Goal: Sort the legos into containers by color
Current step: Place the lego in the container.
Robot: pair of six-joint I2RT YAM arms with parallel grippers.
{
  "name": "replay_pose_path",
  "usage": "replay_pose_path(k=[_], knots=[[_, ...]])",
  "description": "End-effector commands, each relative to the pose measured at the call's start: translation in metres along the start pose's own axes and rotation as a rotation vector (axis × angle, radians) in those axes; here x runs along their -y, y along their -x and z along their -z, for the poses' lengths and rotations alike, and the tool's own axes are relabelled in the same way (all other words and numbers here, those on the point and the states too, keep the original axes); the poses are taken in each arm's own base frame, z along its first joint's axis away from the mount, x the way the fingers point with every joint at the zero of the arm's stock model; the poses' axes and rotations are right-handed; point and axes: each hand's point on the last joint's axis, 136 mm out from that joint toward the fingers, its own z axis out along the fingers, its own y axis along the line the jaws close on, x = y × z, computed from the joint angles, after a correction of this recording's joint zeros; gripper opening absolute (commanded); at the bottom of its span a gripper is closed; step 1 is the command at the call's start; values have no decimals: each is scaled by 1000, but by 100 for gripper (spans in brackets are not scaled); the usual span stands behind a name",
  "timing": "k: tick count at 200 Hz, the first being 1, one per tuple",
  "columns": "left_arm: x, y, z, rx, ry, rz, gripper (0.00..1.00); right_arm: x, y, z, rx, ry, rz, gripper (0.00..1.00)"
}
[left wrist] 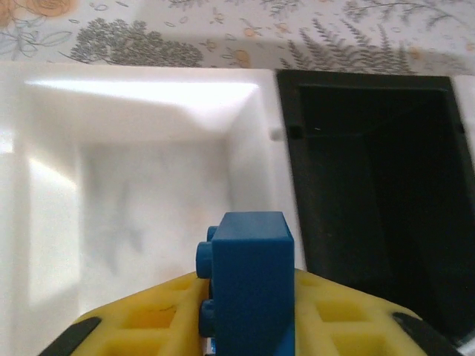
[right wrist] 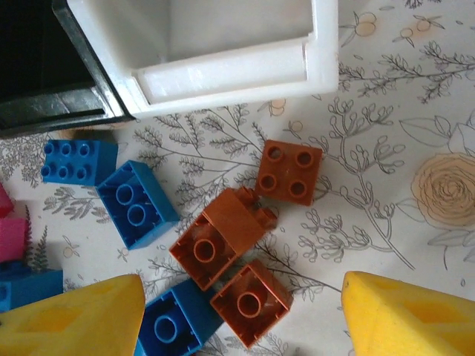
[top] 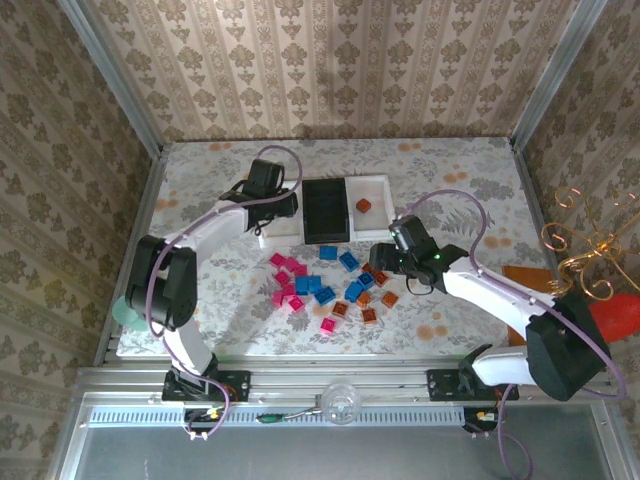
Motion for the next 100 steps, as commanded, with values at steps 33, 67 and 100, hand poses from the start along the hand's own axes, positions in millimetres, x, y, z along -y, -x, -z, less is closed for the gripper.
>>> replay_pose_path(k=[33,67,100], knots=[[17,32,19,77,-75,9,60,18,-24,10,-26,-30,-11,73],[55,43,73,195,-204,-7,76,23,-28,11,-24,-43,-21,73],[80,17,123,275,-313,-28,100,20,-28,2,-30,-38,-33,73]])
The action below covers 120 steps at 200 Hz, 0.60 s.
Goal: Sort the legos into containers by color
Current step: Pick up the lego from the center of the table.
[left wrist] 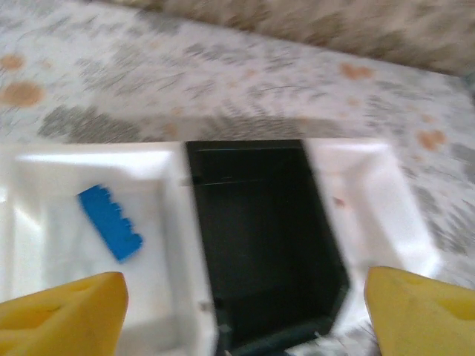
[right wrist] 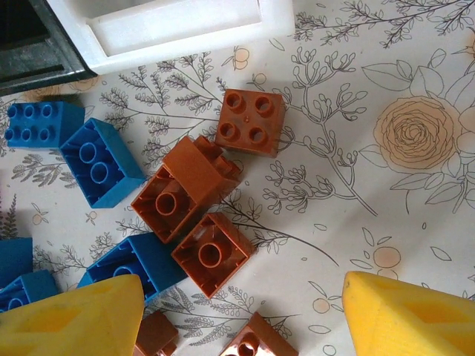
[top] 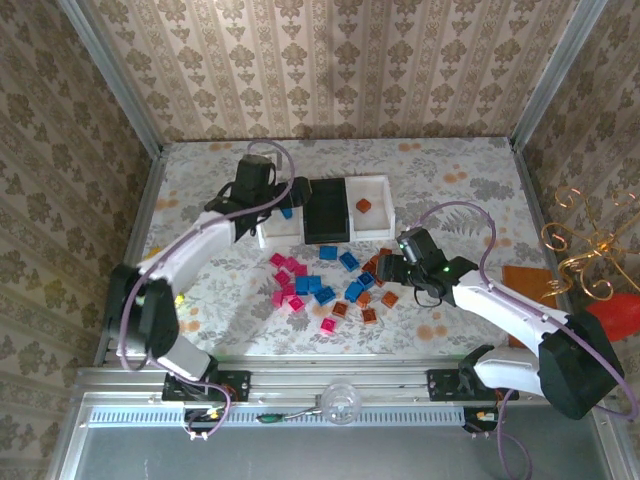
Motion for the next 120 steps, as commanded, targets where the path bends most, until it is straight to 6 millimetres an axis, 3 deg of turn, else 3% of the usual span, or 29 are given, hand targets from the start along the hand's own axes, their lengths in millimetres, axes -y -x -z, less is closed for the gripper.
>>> replay_pose_path(k=[1,34,69,100,120], knots=[[30,-4,32,66,-109,-8,100,3,-5,-7,-11,-21,-15,73],[31,-34,70,121,-133,-9,100,-4,4,-20,-7,-23,-42,73],[17,-71,97,118,-137,-17,100,-34,14,-31,-18,75,-39,72],[-2,-101,115,106,-103,-27,100,-61,5,-23,-2,97,147,71],[-17,-116,122,109,-75,-7,100,-60,-11,-33,-56,32,229,69]])
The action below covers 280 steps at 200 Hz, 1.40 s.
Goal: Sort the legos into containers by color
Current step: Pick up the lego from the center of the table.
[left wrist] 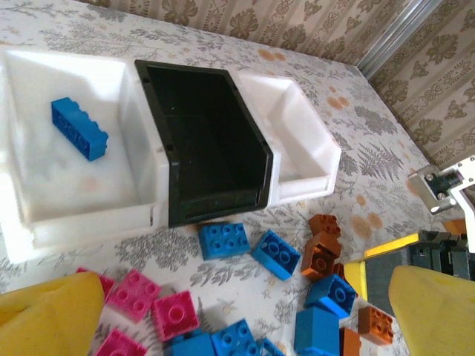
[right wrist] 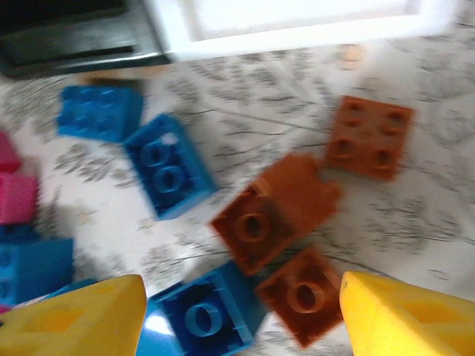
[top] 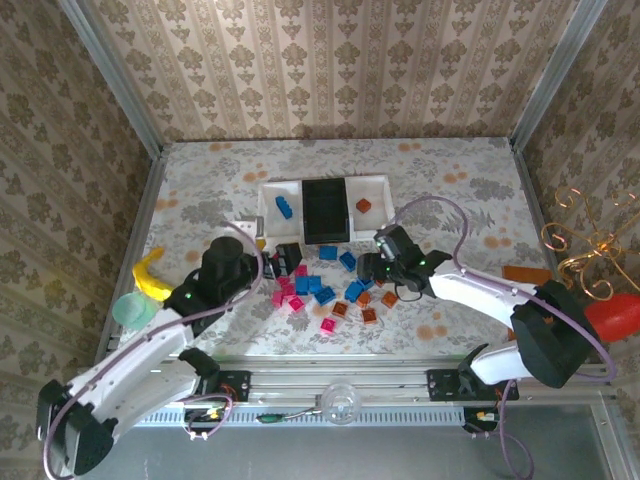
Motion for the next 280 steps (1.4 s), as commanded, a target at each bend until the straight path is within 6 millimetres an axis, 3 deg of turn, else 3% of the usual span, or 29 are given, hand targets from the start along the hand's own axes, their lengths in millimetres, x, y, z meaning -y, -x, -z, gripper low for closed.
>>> replay_pose_path(k=[1,28,61,125,166,221,280], knots=[[-20,-17,10,-4,65,28,100,-5,-6,-7,-30,-54,114,69],[-32,-31,16,-16,102,40,100,-3,-16,-18,-72,-107,169,67],[-38,-39,17,-40,126,42,100,2,-14,-27,-85,-193,254,65],[-43,-42,19,-41,142,39,100,-7,-14,-31,-100,-187,306,49],[-45,-41,21,-37,155,33,100,-9,-16,-26,-104,-166,302,57],[-46,-41,22,-36,159,32,100,2,-31,-34,-146,-194,291,56],[-48,-42,23,-38,169,29,100,-3,-29,-31,-131,-169,291,40]])
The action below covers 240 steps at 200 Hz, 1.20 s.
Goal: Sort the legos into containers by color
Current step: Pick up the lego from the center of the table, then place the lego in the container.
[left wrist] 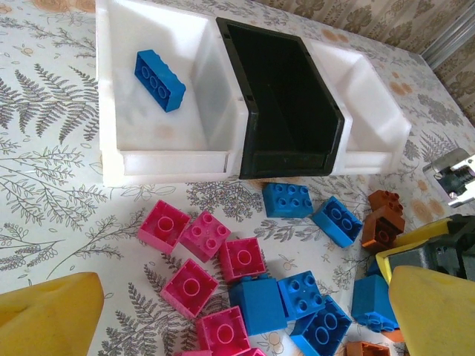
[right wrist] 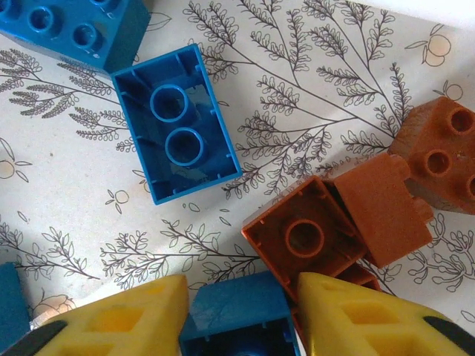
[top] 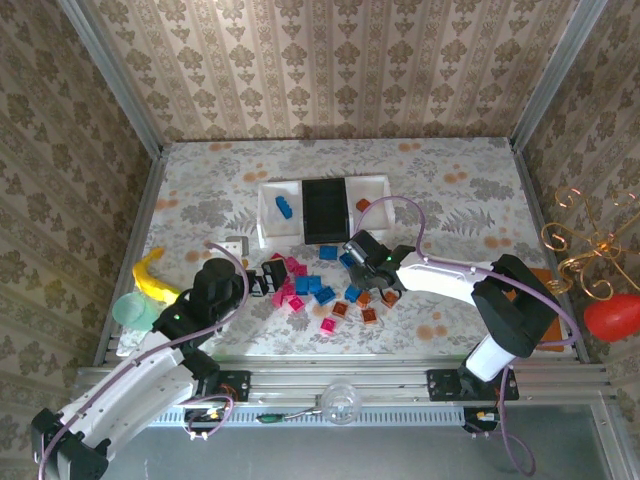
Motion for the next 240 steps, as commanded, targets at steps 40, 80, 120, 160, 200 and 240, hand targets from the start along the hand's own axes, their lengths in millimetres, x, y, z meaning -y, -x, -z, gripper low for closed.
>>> replay_pose_path(k=[40,80,120,160,200,240], knots=[[-10,-9,0,-20,36,-2,100,0,2,16,30,18,7,37],[-13,-9,0,-18,52,-5,100,-3,24,48,108,60,-6,37],[-22,-13,0,-25,91,4,100,-37,81,87,231,209,-4,36],[-26,-22,-1,-50,99,27,100,-96,159,84,318,348,16,36],[-34,-33,3,-88,122,30,97,-141,214,50,327,410,6,36],[-36,-47,3,-146,119,36,89,-157,242,3,303,374,-26,36]])
